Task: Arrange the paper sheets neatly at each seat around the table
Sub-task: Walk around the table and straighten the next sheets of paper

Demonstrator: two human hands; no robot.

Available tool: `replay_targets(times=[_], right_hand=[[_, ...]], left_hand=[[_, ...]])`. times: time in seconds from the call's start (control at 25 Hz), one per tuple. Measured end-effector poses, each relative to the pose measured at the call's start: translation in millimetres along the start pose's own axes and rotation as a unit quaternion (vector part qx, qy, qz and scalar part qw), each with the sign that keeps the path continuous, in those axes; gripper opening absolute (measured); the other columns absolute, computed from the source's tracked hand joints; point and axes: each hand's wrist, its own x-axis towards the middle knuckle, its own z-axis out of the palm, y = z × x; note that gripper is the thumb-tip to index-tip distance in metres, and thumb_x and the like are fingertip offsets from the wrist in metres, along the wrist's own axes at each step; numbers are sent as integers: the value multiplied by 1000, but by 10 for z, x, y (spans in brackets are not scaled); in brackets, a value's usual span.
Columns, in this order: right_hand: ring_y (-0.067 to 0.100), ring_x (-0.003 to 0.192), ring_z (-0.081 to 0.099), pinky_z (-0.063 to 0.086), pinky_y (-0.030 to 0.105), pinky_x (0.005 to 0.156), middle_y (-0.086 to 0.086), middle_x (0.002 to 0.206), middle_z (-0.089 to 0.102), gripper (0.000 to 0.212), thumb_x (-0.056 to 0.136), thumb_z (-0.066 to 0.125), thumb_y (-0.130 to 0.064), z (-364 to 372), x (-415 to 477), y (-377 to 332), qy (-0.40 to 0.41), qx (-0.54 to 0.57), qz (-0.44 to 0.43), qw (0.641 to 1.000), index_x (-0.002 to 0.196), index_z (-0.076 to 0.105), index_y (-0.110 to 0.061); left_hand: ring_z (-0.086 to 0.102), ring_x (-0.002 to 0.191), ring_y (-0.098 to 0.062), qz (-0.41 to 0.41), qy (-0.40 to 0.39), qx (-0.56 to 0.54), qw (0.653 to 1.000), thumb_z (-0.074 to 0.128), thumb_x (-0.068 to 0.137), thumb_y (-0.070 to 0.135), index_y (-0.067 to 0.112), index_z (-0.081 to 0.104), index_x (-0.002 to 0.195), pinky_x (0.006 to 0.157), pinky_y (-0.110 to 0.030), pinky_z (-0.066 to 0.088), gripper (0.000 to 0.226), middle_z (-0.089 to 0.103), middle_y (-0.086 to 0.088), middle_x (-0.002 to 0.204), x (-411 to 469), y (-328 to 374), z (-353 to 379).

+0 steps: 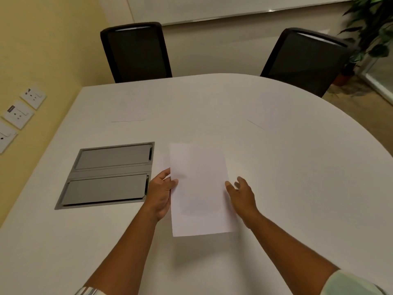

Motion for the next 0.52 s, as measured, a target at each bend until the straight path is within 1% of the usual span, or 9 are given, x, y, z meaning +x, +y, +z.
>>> replay_targets(times=[0.04,0.08,0.12,0.16,0.2,0.28,0.36,0.44,0.52], right_hand=[[27,132,58,46,45,113,7,146,59,54,103,60,-40,-85,-15,30,-7,39,26,999,150,49,-17],[25,120,65,52,44,106,5,133,68,37,101,63,-35,-170,-47,79,-9,66,31,997,135,63,-21],[24,108,70,57,42,98,3,118,75,19,99,66,-29,-260,-100,135,2,81,26,996,116,72,-23],[25,101,72,59,40,91,1,106,77,8,97,68,-23,-350,-167,178,17,88,17,996,101,75,-23],[26,99,73,60,39,88,1,99,77,7,95,70,-18,-459,-246,239,35,90,14,995,94,76,-21],[25,96,73,61,39,88,2,96,77,5,93,72,-14,-691,-376,345,57,76,20,995,92,76,-17],[22,95,72,59,34,86,0,96,76,3,92,74,-15,-965,-480,496,63,53,22,996,92,76,-18],[18,94,70,57,31,85,-3,98,75,4,91,76,-18,-1287,-546,718,72,25,22,997,95,76,-19],[15,92,70,57,30,85,-5,98,74,8,90,77,-20,-1617,-595,930,84,-8,21,996,98,77,-19]], left_hand=[[79,104,-27,3,-3,-11,1000,59,101,-5,21,68,125,79,-32,65,38,81,-7,115,-76,-15,42],[79,104,-26,4,-6,-16,1000,58,101,-6,20,69,124,78,-31,65,36,81,-8,114,-150,-50,92],[79,102,-26,4,-7,-20,1000,57,101,-7,18,69,123,77,-31,65,35,81,-9,113,-230,-99,156],[80,99,-26,4,-2,-21,1000,56,100,-8,15,70,121,76,-31,65,34,81,-10,111,-304,-150,224],[80,94,-26,-2,9,-18,1000,57,99,-8,14,71,117,73,-32,65,32,82,-11,107,-387,-224,309],[79,83,-24,-23,40,15,999,62,97,-5,15,75,104,67,-33,65,24,82,-10,99,-520,-387,476],[78,81,-24,-47,51,79,994,72,95,8,17,78,89,64,-34,63,13,82,-7,92,-648,-602,630],[78,81,-26,-75,41,126,988,77,93,15,16,75,78,64,-36,63,15,81,-7,88,-775,-859,807],[78,79,-29,-105,24,156,982,78,91,14,14,69,75,63,-38,63,19,80,-10,87,-918,-1108,1012]])
